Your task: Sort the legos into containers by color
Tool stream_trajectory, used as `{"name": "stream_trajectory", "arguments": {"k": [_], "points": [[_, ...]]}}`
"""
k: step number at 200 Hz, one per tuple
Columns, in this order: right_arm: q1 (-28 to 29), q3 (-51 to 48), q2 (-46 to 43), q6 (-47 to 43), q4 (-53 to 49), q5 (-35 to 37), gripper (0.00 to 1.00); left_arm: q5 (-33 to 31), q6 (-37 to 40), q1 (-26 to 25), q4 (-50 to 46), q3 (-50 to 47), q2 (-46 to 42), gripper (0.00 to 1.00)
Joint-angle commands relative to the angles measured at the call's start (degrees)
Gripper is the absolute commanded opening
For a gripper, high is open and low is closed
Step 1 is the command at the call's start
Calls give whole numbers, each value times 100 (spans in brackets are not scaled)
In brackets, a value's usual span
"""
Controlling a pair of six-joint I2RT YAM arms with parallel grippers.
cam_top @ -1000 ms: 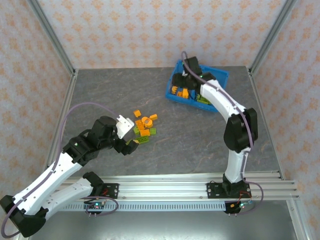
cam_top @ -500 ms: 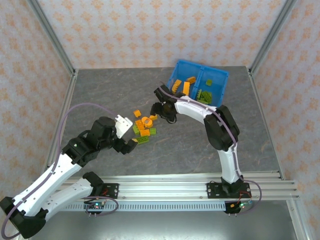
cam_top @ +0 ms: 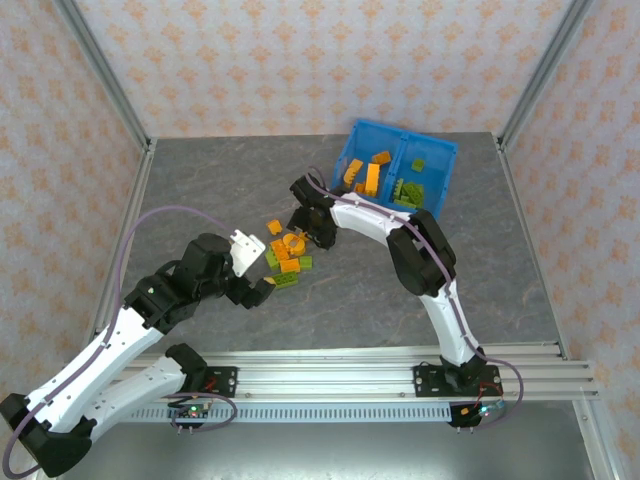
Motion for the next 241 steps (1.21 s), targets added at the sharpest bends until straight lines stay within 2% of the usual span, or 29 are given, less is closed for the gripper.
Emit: {"name": "stream_trajectory", "arguments": {"k": [1,39,77,100,124,146,181,203,241], "points": [[21,-58,180,343,-163,247,70,-170,-6,54,79,-91,-98,100],[21,-213,110,315,-185,517,40,-180,-5,56,89,-98,-107,100],[21,-486,-214,75,-130,892,21,-158,9,56,89,-101,-111,100],[12,-542,-526,-481,-133,1169,11,141,54,56,121,-108,-149,100],[-5,-647,-1017,-1175,-31,1378,7,488,104,51,198,-143,-260,100],[-139,-751,-1528,-1724,157,1376,6,513,109,56,223,-156,-334,100],[-751,-470,-1931,-2692,360,1295,5,454,114,56,229,-152,-368,100],[-1247,195,-1636,-3294,311,1445,5,420,100,51,199,-136,-371,100],[-1953,1978,-236,-3626,87,1266,7,349,100,56,157,-117,-396,100]]}}
